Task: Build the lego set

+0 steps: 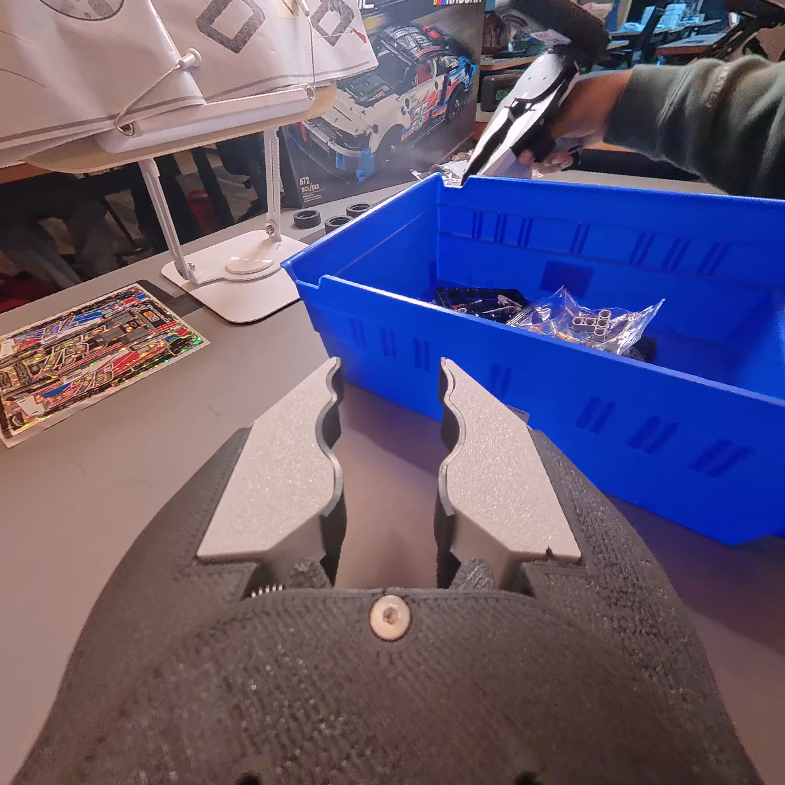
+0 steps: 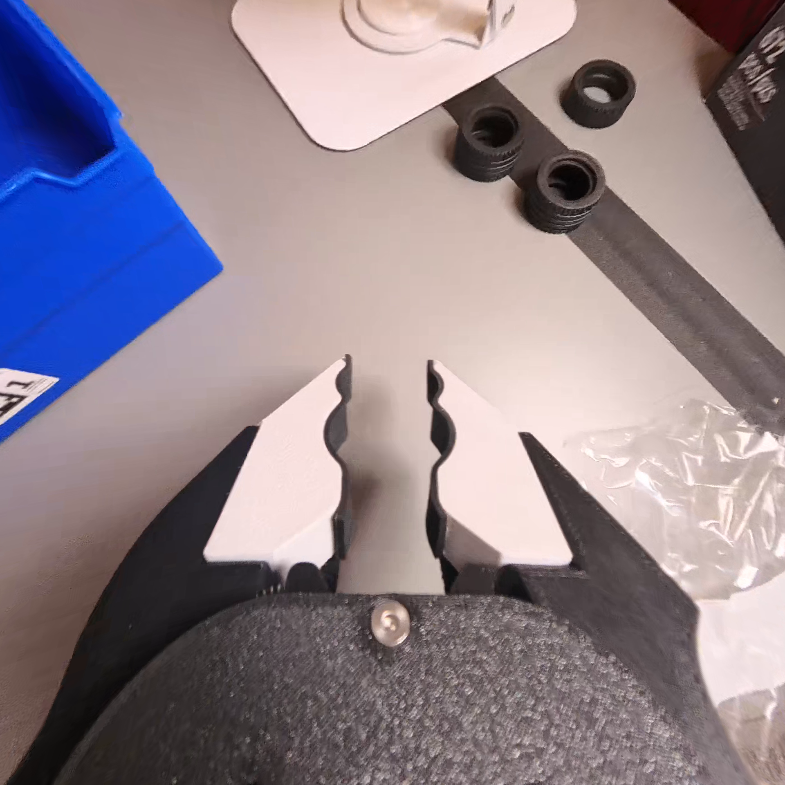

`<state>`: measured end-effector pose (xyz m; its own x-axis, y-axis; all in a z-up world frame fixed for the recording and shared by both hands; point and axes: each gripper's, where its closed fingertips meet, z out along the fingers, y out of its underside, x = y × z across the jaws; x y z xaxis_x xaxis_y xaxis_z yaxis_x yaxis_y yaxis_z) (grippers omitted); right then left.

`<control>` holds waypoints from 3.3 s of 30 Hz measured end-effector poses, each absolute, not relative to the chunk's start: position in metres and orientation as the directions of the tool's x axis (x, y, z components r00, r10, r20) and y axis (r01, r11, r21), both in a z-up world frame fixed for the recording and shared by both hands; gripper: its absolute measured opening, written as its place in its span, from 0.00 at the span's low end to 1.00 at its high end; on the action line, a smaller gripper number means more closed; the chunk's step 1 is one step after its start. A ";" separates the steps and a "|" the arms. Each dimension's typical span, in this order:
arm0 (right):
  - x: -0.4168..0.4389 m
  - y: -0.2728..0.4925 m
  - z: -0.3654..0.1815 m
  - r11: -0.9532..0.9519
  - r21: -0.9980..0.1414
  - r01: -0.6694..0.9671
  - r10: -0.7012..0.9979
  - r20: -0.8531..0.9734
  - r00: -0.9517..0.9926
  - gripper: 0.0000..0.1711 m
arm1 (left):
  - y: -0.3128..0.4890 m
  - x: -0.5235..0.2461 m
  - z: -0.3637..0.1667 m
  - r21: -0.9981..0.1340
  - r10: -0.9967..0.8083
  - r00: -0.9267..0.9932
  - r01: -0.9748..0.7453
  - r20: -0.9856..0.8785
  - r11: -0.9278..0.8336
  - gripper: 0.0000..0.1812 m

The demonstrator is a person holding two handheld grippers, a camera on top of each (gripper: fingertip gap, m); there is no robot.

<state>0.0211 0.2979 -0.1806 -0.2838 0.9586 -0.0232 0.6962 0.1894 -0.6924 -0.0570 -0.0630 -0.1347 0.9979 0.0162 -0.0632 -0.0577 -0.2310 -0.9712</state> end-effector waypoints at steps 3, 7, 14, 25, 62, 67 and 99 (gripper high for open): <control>0.038 0.271 -0.186 0.247 -0.623 0.742 0.914 -0.105 -0.392 0.38 | -0.066 -0.060 -0.136 -0.969 0.033 0.996 -0.071 -0.082 -0.237 0.23; 0.076 0.248 -0.212 0.340 -0.514 0.788 0.895 -0.079 -0.438 0.45 | -0.065 -0.062 -0.134 -0.972 0.031 0.998 -0.046 -0.054 -0.229 0.23; 0.021 0.289 -0.180 0.211 -0.688 0.695 0.953 -0.013 -0.302 0.24 | -0.059 -0.055 -0.144 -0.964 -0.002 0.999 -0.053 -0.054 -0.261 0.23; -0.098 0.402 -0.224 0.032 -0.591 0.806 0.999 -0.004 -0.043 0.24 | -0.061 -0.065 -0.149 -0.961 0.035 0.998 -0.036 -0.048 -0.274 0.22; -0.178 0.418 -0.204 -0.152 -0.805 0.574 0.966 -0.243 -0.085 0.25 | -0.052 -0.073 -0.154 -0.955 0.088 0.989 -0.088 -0.117 -0.283 0.22; -0.198 0.406 -0.209 -0.058 -0.772 0.633 0.985 -0.148 -0.090 0.29 | -0.049 -0.077 -0.157 -0.953 0.095 0.989 -0.079 -0.111 -0.293 0.21; -0.087 0.436 -0.218 0.009 -0.557 0.830 0.993 0.103 0.058 0.02 | -0.056 -0.067 -0.136 -0.974 0.053 0.994 -0.078 -0.091 -0.212 0.21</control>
<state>-0.0868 0.4358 -0.2181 0.0582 0.9930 0.1026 0.8303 0.0089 -0.5573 -0.0668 -0.0563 -0.1360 0.9944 0.0532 -0.0910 -0.0778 -0.2117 -0.9742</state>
